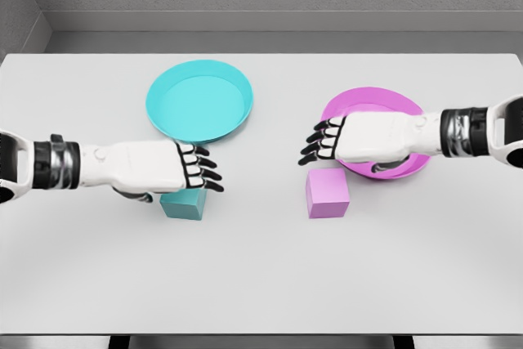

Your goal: Place the blocks in the corresponding plates according to their colors

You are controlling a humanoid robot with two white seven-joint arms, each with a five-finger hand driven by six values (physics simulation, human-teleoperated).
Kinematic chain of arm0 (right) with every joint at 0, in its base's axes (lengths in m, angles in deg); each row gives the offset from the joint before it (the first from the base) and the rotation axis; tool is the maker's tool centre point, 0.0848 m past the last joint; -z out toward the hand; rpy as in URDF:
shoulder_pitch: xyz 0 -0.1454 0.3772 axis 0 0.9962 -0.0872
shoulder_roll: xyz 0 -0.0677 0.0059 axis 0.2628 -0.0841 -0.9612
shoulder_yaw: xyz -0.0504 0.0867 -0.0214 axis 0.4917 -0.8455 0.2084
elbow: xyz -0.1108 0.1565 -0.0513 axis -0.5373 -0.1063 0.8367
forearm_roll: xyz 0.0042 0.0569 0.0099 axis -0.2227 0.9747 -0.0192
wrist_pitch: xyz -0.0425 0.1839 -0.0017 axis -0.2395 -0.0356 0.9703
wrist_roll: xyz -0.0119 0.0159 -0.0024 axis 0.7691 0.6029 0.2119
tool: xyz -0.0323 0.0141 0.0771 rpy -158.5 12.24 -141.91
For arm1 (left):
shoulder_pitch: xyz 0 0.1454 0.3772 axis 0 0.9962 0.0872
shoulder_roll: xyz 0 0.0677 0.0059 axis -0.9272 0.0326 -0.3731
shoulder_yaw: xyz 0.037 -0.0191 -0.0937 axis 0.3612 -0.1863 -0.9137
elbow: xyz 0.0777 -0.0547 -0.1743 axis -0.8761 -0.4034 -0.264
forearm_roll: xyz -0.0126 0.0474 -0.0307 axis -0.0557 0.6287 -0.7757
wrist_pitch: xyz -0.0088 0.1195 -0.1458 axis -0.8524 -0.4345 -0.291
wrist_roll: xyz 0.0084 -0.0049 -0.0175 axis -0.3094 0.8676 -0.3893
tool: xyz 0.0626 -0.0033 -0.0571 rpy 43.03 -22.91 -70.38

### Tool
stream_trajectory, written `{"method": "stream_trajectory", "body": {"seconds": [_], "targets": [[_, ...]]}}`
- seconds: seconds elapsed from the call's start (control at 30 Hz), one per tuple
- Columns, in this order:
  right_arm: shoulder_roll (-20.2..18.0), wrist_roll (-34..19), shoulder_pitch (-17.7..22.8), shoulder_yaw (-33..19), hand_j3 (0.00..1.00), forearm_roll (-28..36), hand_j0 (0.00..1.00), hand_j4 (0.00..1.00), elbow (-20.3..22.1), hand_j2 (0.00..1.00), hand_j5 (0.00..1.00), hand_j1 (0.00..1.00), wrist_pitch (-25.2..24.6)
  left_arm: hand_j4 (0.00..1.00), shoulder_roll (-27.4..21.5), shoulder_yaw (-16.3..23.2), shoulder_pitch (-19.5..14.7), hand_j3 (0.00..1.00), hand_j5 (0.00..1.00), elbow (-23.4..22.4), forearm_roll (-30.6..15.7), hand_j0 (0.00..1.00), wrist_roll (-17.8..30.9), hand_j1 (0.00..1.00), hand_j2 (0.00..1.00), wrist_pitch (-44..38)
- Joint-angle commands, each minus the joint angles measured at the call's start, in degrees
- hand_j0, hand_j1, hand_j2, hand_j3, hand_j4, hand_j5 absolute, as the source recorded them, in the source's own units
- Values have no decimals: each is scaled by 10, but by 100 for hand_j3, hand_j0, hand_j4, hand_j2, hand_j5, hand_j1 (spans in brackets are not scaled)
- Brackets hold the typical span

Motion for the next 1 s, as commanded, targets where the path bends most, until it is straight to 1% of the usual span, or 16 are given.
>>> {"method": "stream_trajectory", "body": {"seconds": [0.0, 0.07, 0.17, 0.23, 0.33, 0.4, 0.43, 0.57, 0.67, 0.73, 0.8, 0.97], "targets": [[-1, 0, 0, 7, 100, 3, 100, 100, 8, 100, 100, 100, -2, 100, 5, 13, 0, 100, 100, 0, 8, 100, 0, 100, 100, -1], [-2, 0, 0, 9, 100, 3, 100, 100, 9, 100, 100, 100, -2, 100, 7, 17, 0, 100, 100, 0, 18, 100, 0, 100, 100, -1], [-2, 0, 0, 43, 100, 3, 100, 100, 24, 100, 100, 100, -2, 100, 6, 19, 0, 100, 100, -1, 23, 100, 0, 100, 100, -1], [-2, 0, 1, 46, 100, 2, 100, 100, 24, 100, 100, 100, -2, 100, 6, 19, 0, 100, 100, 0, 25, 100, 0, 100, 100, -1], [-1, 0, 1, 58, 100, -23, 100, 100, 22, 100, 100, 100, -2, 100, 6, 19, 0, 100, 100, -1, 25, 100, -1, 100, 100, -1], [-1, 0, 1, 59, 100, -24, 100, 100, 19, 100, 100, 100, -2, 100, 5, 18, -1, 100, 100, -3, 32, 100, 0, 100, 100, -1], [-1, 0, 1, 58, 100, -25, 100, 100, 18, 100, 100, 100, -2, 100, 6, 17, -3, 100, 100, -5, 43, 100, -1, 100, 100, -1], [3, 0, 1, 58, 100, -43, 100, 100, 7, 100, 100, 100, -2, 100, 6, 17, -4, 100, 100, -6, 51, 100, -1, 100, 100, -1], [4, 0, 1, 59, 100, -53, 100, 100, 6, 100, 100, 100, -2, 100, 9, 16, -4, 100, 100, -6, 67, 100, -2, 100, 100, -1], [4, 0, 2, 59, 100, -55, 100, 100, 4, 100, 100, 100, -2, 100, 23, 17, -5, 100, 100, -22, 79, 100, -1, 100, 100, -1], [7, 0, 1, 59, 100, -62, 100, 100, -4, 100, 100, 100, -2, 100, 31, 17, -5, 100, 100, -27, 93, 100, -2, 100, 100, -1], [8, 0, 1, 59, 100, -62, 100, 100, -6, 100, 100, 100, -2, 100, 34, 18, -5, 100, 100, -35, 108, 100, -2, 100, 100, -1]]}}
